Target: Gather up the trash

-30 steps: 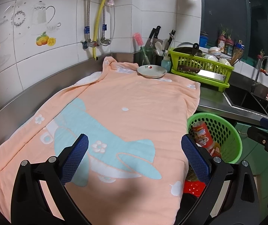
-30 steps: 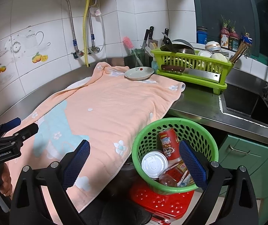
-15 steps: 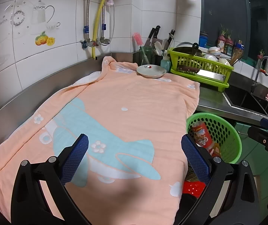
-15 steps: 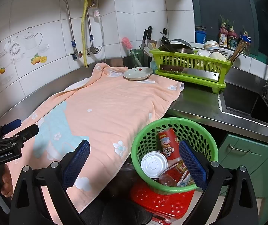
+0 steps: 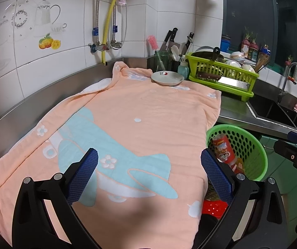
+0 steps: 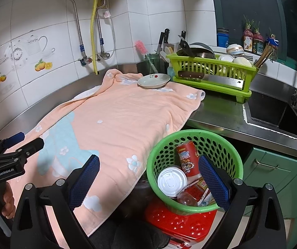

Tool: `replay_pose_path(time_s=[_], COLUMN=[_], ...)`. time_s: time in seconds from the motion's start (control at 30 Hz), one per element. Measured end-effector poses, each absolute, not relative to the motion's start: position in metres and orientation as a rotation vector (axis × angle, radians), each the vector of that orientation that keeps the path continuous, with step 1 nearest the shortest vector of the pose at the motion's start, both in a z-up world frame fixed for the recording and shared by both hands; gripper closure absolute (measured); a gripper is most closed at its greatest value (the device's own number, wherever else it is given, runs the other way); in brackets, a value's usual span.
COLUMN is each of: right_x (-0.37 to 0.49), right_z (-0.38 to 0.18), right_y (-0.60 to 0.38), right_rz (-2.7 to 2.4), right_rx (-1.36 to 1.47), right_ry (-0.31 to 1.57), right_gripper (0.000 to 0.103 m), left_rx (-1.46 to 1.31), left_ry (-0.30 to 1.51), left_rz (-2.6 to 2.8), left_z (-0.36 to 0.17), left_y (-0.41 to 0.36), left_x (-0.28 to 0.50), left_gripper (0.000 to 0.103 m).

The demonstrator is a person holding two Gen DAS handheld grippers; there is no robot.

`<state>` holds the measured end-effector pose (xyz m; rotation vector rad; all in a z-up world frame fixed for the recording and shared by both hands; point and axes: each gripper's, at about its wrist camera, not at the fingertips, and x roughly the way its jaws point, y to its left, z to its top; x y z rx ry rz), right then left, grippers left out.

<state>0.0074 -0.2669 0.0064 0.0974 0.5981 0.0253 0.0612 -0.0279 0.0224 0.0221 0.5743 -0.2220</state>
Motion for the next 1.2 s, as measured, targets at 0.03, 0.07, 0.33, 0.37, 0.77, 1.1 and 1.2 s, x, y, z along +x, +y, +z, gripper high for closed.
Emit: replay_pose_path(time_s=[0.03,0.07,0.33,0.37,0.77,1.1,1.2], right_x=[0.0079,0.0083,0.0083,0.0082,0.0101,0.0098,0.0098], right_z=[0.0062,0.006,0.0059,0.0058,0.0036,0.0036,0.0037], right_y=[-0.2661,-0.2657,-0.2651,-0.2651,-0.2622,-0.2629,-0.263], right_rz=[0.025,0.025,0.027,0.027,0.034,0.037,0.037], right_rx=[0.097,0.097,0.097,0.098,0.097,0.098,0.099], right_ry=[0.598,0.599,0.599,0.598,0.6,0.602,0.602], right_gripper=[0.01,0.01,0.01,0.01,0.01,0.01,0.01], left_rx=[0.023,0.023,0.021,0.021,0.018,0.018,0.019], left_ry=[0.574,0.574,0.577,0.576,0.58,0.58,0.58], left_rz=[-0.223,-0.223,-0.223,-0.223,-0.221,-0.221,-0.222], left_z=[0.0226,0.0223,0.0201,0.0205,0.0159,0.0158,0.0166], left_y=[-0.0277,-0.0279,-0.0294,-0.0286,-0.0297,-0.0291,-0.0289], left_x=[0.0611,0.061,0.0611,0.0616,0.0604,0.0606,0.0613], left_gripper=[0.005,0.005,0.005,0.005,0.005,0.005,0.005])
